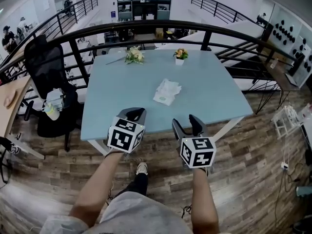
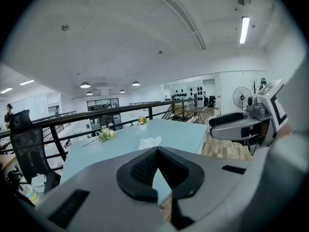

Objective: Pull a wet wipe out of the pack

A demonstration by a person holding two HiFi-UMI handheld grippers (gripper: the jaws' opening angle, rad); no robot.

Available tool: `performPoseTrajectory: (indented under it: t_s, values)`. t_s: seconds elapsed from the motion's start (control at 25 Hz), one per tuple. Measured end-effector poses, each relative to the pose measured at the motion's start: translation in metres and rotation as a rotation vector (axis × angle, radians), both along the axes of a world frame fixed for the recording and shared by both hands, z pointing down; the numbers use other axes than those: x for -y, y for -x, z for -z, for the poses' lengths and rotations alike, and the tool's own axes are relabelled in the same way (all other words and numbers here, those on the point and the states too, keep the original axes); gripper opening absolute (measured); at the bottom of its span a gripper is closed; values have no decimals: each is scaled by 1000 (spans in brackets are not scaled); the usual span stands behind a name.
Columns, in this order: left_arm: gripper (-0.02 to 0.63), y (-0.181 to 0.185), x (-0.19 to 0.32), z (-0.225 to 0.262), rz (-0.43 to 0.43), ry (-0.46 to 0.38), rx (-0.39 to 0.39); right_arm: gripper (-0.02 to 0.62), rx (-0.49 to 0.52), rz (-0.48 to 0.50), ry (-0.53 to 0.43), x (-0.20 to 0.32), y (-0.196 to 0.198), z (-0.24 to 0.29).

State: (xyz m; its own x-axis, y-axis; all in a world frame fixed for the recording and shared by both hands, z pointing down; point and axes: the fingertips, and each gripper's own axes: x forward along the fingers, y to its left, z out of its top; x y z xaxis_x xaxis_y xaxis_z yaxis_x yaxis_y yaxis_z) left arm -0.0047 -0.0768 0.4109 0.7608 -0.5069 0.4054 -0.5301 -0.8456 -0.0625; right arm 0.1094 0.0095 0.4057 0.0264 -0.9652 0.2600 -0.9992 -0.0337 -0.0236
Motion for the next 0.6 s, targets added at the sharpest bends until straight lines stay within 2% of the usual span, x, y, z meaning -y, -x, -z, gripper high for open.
performPoseTrajectory:
  t_s: [0.6]
  values:
    - [-3, -46, 94, -9, -21, 22, 24, 253, 17, -8, 32, 94, -42, -11]
